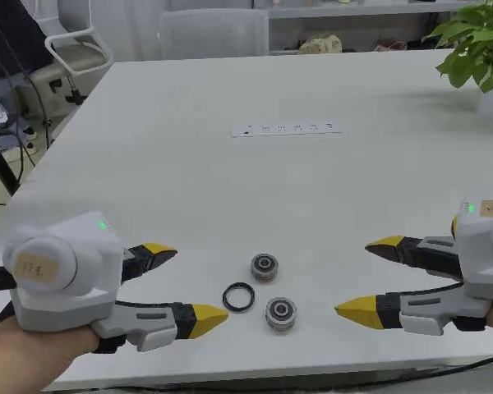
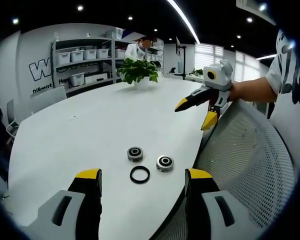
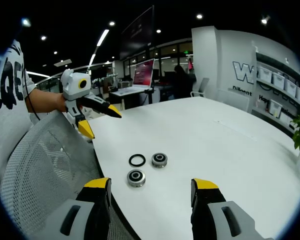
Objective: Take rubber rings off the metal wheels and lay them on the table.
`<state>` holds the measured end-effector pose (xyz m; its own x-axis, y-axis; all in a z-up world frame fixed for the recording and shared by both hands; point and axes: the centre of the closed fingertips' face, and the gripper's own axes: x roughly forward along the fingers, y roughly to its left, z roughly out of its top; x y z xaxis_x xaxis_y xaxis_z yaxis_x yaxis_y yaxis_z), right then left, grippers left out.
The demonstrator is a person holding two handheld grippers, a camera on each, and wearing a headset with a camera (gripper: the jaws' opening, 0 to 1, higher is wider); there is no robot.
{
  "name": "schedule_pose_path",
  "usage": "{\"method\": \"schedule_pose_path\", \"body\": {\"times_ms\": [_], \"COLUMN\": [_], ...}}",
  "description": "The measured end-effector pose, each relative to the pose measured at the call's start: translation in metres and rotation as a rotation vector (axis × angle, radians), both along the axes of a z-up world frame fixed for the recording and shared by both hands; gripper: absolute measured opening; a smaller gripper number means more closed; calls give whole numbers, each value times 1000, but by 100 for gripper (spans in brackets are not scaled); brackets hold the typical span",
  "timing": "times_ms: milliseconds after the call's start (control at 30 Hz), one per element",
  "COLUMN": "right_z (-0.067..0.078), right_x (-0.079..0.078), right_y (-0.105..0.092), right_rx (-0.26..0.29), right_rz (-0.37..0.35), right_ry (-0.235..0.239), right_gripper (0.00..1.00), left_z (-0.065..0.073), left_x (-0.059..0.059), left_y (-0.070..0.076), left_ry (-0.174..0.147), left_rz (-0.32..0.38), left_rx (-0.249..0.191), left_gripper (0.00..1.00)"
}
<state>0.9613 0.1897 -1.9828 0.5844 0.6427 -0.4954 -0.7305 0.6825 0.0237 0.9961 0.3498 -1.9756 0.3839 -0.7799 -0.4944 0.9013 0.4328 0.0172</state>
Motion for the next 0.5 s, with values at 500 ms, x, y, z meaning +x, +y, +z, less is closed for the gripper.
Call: {"method": "schedule_pose_path", "body": {"times_ms": [500], "right_z": [-2], "right_x": [1], "right_y": [-4], "right_rx": [-5], "right_rz": [-4], "right_ry": [-1], "right_gripper": [63], "left_z": [-4], "left_x": [4], "left_y": [5], "left_ry": [-4], "left_rz": [11], "left_rx": [25], "left_gripper": [65]}}
